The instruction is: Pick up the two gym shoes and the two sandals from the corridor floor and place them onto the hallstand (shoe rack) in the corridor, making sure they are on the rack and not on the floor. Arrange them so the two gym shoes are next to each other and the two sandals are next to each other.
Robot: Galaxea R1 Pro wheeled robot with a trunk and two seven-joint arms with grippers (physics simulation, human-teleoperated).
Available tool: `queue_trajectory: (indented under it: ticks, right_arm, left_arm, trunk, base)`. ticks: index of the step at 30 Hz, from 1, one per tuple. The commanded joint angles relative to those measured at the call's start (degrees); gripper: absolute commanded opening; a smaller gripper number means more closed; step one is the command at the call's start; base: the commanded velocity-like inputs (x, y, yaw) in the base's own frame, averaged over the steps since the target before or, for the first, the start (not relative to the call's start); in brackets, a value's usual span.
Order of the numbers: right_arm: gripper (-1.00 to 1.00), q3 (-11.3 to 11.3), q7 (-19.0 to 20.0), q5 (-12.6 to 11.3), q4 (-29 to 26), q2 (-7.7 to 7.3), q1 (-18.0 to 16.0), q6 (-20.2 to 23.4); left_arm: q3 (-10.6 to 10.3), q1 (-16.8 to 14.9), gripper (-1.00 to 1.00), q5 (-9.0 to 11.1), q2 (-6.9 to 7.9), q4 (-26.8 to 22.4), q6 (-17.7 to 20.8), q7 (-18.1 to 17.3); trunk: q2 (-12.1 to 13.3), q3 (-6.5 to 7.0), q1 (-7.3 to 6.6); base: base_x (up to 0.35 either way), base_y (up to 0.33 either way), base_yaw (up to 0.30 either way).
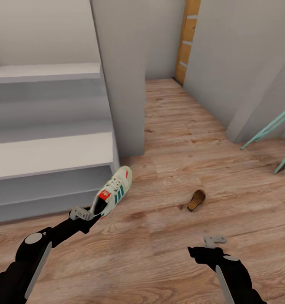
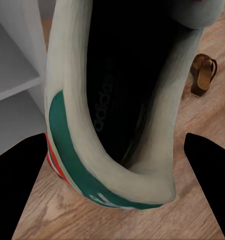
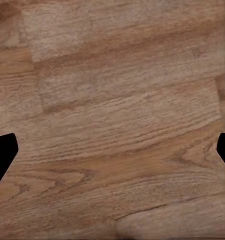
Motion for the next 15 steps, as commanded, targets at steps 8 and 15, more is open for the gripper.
queue_trajectory:
  ticks: [8,15]
  right_arm:
    - [1.0,0.0,0.06,-0.04,-0.05,-0.01,-0.04,0.28]
    - [1.0,0.0,0.06,-0.04,-0.05,-0.01,-0.04,0.28]
  left_arm:
    - [0.17,-0.01,-1.0,-0.03,0.0,-0.09,0.42,-0.32]
    - [0.18,-0.01,-1.0,-0.03,-0.06,-0.09,0.4,-0.32]
  trunk:
    - [-0.02,0.2,-0.01]
    - [-0.02,0.4,-0.01]
  base:
    - [0.0,0.0,-0.269]
    - [0.0,0.0,-0.269]
